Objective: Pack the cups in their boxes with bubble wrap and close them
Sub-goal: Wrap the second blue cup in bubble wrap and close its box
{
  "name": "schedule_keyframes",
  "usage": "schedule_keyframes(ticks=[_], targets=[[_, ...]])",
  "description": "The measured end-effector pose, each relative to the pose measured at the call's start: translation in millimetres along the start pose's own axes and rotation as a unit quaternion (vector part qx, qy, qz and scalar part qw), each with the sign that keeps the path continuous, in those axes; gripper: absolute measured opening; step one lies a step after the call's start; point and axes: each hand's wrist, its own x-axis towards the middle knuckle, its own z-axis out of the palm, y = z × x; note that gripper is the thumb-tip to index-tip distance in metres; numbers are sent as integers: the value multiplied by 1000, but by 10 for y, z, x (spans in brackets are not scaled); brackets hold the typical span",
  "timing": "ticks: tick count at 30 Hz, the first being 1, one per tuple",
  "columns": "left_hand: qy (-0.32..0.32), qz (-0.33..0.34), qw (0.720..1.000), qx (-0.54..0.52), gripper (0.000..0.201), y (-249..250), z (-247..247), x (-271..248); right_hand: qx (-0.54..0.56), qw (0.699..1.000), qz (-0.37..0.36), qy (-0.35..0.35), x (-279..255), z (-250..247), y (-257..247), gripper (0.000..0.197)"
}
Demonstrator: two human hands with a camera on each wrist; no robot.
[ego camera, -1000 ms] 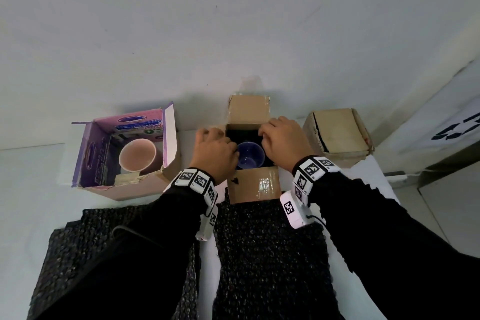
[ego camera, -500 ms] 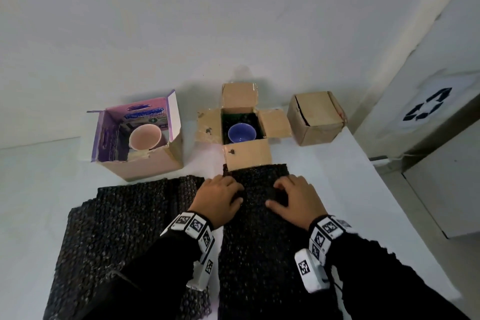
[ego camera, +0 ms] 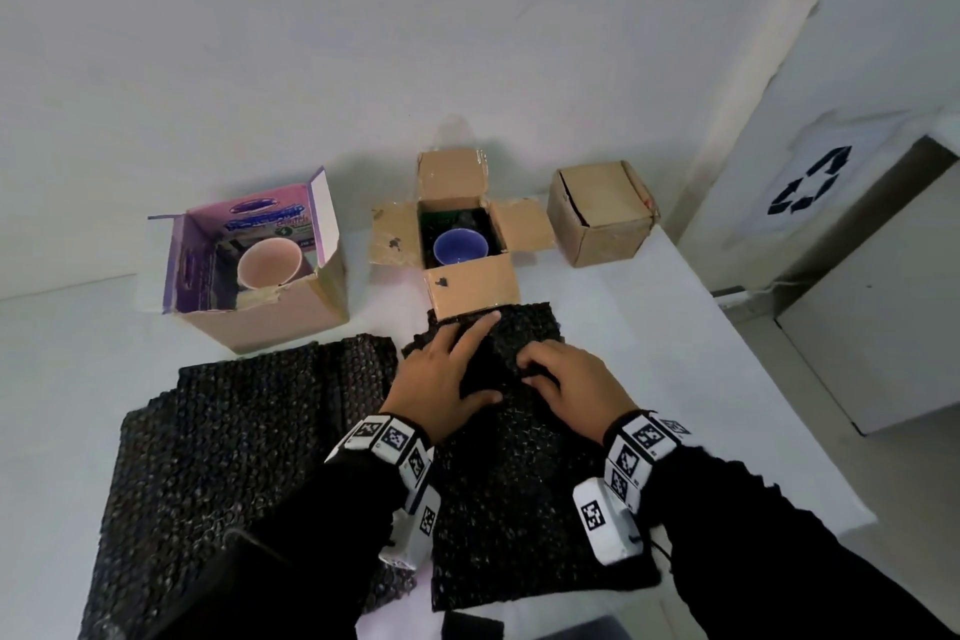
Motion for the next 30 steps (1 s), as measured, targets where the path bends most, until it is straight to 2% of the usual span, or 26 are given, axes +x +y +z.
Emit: schedule_keyframes(ticks=[3,4,6,8,9,10,11,13,18,21,22,23,26,28,30], targets=[[50,-4,999,-13,31,43,-71,99,9,1000,-4,30,50,-84,-83,17],[70,-4,997,-23,26,54,-92,121,11,999,6,40,53,-112,-109,20],[92,9,995,-35,31,74,-122,144,25,999,26,27,52,-173,-151,35],[92,24,995,-41,37,107,-174,152,51,997,44,-42,64,-255,-196,60],[89,25,995,-45,34,112,-207,158,44,994,49,-90,89,-300,-211,70],[88,22,995,-51,25,129,-260,157,18,989,51,-138,123,-332,-205,71],[95,27,994,-56,16,122,-305,156,-18,983,53,-174,167,-353,-183,63],[109,47,991,-54,29,121,-422,139,-78,977,61,-188,236,-402,-162,42],[121,79,989,-35,23,139,-637,90,-8,986,91,-143,332,-497,-171,16],[92,65,990,88,61,124,-670,72,42,989,73,-121,397,-533,-249,17],[71,61,986,139,64,142,-689,76,59,989,64,-118,415,-548,-298,16],[44,56,982,176,65,150,-705,92,70,989,54,-119,439,-565,-334,18],[-15,43,979,199,67,121,-740,151,48,984,28,-168,502,-626,-403,47],[-29,68,985,159,61,83,-768,187,-16,981,15,-194,575,-639,-408,41],[-44,58,991,115,45,68,-804,216,-55,981,4,-187,637,-643,-402,25]])
